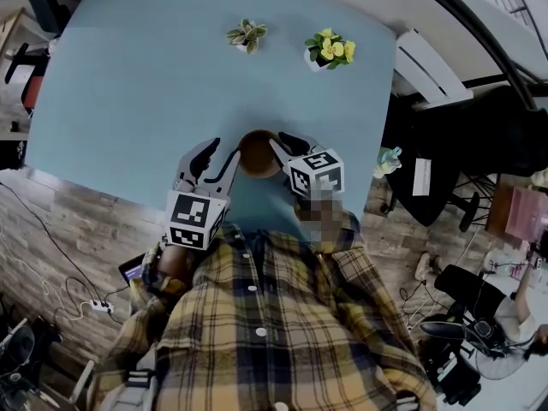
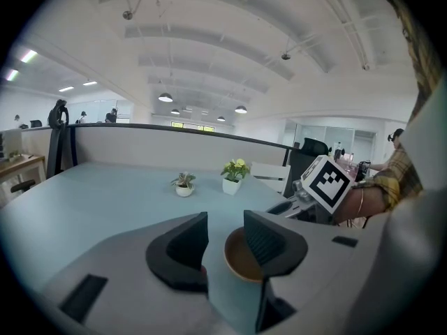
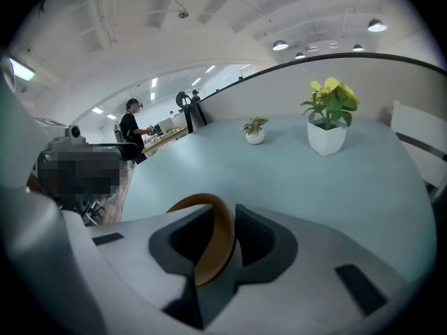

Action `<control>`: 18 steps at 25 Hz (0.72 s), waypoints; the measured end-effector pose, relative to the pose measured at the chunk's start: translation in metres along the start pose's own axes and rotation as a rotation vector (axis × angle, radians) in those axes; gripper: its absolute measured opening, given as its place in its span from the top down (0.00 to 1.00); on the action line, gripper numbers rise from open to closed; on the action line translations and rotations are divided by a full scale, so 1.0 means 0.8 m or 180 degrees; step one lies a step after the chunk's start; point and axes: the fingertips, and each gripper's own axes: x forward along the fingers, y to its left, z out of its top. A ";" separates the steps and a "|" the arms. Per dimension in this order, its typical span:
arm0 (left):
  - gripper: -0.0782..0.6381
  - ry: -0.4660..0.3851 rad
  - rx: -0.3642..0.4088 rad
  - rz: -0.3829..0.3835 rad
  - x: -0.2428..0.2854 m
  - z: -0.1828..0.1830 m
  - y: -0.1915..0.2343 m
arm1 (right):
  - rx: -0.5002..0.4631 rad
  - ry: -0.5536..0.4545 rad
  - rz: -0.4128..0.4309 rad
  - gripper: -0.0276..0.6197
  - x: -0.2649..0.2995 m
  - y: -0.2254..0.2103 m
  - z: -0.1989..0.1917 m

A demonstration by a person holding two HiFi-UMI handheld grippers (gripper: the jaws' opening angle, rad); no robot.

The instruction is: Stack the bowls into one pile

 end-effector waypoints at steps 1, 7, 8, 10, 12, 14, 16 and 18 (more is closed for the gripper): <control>0.68 0.0000 -0.0002 -0.0005 0.000 0.000 0.000 | 0.0029 -0.0026 0.0002 0.84 -0.001 -0.001 0.002; 0.68 0.0000 -0.0004 -0.0013 0.002 0.000 0.004 | 0.0230 -0.0081 0.0044 0.78 -0.003 -0.007 0.004; 0.68 -0.0002 -0.0003 -0.0012 0.002 0.000 0.005 | 0.0250 -0.0084 0.0046 0.77 -0.004 -0.008 0.004; 0.68 -0.0007 0.0001 -0.0011 0.004 0.002 0.007 | 0.0268 -0.0096 0.0040 0.75 -0.005 -0.010 0.005; 0.68 -0.0011 0.0005 -0.0010 0.004 0.003 0.008 | 0.0272 -0.0122 0.0035 0.74 -0.007 -0.011 0.008; 0.68 -0.0014 0.0008 -0.0017 0.005 0.004 0.009 | 0.0271 -0.0167 0.0042 0.72 -0.010 -0.011 0.012; 0.68 -0.0018 0.0014 -0.0032 0.006 0.004 0.008 | 0.0253 -0.0207 0.0033 0.71 -0.015 -0.012 0.017; 0.68 -0.0022 0.0022 -0.0053 0.007 0.006 0.007 | 0.0224 -0.0259 0.0017 0.69 -0.021 -0.014 0.022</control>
